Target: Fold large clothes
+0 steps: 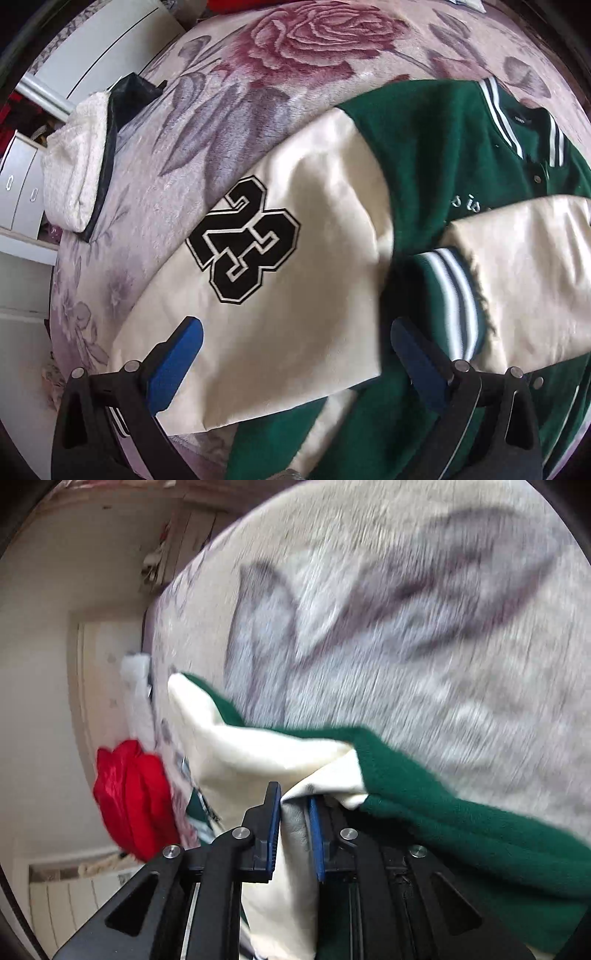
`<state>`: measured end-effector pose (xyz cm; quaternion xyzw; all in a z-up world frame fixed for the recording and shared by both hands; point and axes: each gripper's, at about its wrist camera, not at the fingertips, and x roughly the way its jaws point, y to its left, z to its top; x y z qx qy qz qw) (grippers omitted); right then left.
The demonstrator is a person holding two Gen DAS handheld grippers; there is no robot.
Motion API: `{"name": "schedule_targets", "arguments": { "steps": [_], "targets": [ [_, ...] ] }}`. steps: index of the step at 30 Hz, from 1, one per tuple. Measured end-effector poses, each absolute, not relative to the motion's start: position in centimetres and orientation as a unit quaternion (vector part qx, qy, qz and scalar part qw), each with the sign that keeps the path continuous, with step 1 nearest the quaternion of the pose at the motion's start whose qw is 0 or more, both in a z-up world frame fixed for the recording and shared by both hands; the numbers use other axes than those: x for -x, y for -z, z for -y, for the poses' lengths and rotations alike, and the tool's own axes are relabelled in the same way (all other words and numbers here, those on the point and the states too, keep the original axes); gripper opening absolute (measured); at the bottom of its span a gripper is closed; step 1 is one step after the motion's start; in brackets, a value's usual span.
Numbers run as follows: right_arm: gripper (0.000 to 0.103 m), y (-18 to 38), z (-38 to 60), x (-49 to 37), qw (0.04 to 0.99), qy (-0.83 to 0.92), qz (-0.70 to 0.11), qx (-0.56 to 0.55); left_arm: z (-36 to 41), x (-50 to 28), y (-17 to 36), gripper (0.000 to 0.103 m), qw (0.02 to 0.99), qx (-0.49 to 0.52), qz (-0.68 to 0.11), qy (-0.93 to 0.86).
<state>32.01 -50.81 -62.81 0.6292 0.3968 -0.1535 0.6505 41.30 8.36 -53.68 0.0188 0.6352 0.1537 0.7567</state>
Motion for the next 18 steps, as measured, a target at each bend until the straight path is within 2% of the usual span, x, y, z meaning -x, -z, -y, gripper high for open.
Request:
{"name": "schedule_targets", "arguments": {
  "steps": [1,2,3,4,10,12,15,17,18],
  "targets": [
    [0.017,62.8,52.2,-31.8,0.64,0.148,-0.419,-0.627,-8.8,-41.0,53.6,0.103,0.756,-0.014,-0.635,-0.158],
    [0.031,62.8,51.4,-31.9,0.628,0.142,-0.453,-0.617,-9.4,-40.5,53.3,0.103,0.756,-0.008,-0.633,-0.164],
    [0.052,62.5,51.1,-31.6,0.62,0.14,-0.477,-0.607,-10.2,-39.7,53.0,0.103,0.757,-0.001,-0.631,-0.17],
    [0.057,61.8,49.9,-31.3,0.617,0.132,-0.498,-0.595,-10.9,-38.9,52.7,0.103,0.756,0.006,-0.631,-0.177],
    [0.059,58.5,36.3,-31.1,0.583,-0.003,-0.563,-0.586,-17.1,-31.9,52.1,0.103,0.732,0.023,-0.635,-0.248],
    [0.063,60.3,29.7,-31.7,0.552,-0.051,-0.576,-0.601,-19.4,-29.5,53.2,0.103,0.712,0.019,-0.646,-0.274],
    [0.063,65.4,19.9,-33.1,0.496,-0.061,-0.615,-0.61,-22.7,-26.4,54.4,0.103,0.687,0.029,-0.659,-0.305],
    [0.063,68.2,16.3,-33.8,0.467,-0.038,-0.606,-0.642,-24.7,-24.6,54.8,0.103,0.676,0.038,-0.662,-0.321],
    [0.057,69.0,15.0,-35.0,0.465,-0.026,-0.587,-0.662,-25.3,-23.9,54.9,0.103,0.674,0.042,-0.661,-0.326]
  ]
}}
